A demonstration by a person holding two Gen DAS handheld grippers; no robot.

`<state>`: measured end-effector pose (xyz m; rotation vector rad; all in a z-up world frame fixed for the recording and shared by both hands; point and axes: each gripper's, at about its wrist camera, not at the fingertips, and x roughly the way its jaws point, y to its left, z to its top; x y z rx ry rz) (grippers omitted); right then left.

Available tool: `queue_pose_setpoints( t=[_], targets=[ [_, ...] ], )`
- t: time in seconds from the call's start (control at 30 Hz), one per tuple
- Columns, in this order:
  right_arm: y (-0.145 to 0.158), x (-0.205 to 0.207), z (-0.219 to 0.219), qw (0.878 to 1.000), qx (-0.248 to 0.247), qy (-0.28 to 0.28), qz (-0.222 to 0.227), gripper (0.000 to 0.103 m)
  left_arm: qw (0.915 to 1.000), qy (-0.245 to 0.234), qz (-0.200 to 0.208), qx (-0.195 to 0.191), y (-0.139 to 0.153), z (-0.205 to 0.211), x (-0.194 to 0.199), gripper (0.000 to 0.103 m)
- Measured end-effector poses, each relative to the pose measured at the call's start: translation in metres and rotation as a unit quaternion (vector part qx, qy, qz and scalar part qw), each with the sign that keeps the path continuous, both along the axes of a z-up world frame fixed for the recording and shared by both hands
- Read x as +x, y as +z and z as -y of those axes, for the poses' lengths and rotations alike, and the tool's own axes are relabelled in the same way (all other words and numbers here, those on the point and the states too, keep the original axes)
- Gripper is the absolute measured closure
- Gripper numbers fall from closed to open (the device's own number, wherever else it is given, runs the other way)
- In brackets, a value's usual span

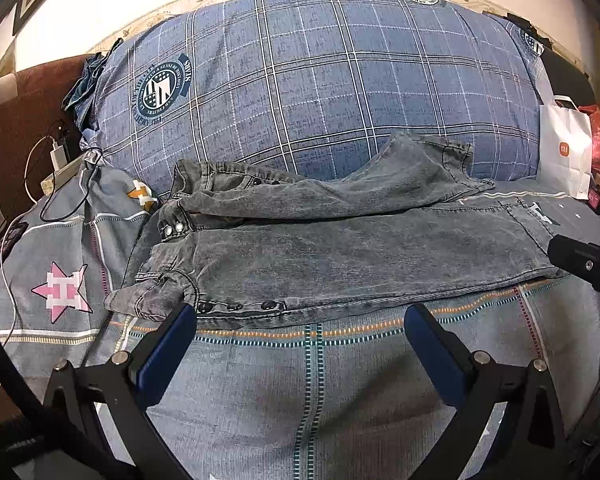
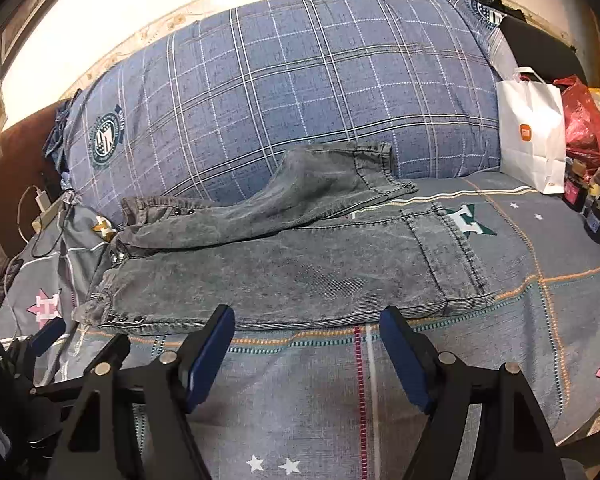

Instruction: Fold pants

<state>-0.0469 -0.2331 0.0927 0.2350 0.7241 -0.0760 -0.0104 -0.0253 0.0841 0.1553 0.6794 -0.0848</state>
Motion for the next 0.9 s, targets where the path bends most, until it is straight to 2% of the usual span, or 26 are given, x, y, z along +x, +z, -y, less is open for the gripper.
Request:
queue_pose_setpoints(
  t=[0.13, 0.43, 0.67, 0.9],
  targets=[
    [0.000, 0.000, -0.001, 1.000, 0.012, 0.011, 0.011, 0.025, 1.0000, -0.002, -0.004, -0.002, 0.000, 0.000, 0.001, 0.000],
    [-0.006, 0.004, -0.005, 1.000, 0.016, 0.021, -0.007, 0.025, 0.9999, -0.003, -0.012, -0.010, 0.001, 0.000, 0.001, 0.000],
    [-0.014, 0.008, -0.001, 0.999, 0.014, 0.005, -0.031, 0.015, 0.9998, -0.004, -0.016, -0.010, 0.000, 0.000, 0.001, 0.000],
    [-0.009, 0.005, -0.003, 1.000, 0.003, 0.001, -0.027, 0.014, 0.9997, -0.007, -0.020, -0.012, 0.000, 0.000, 0.001, 0.000]
  ],
)
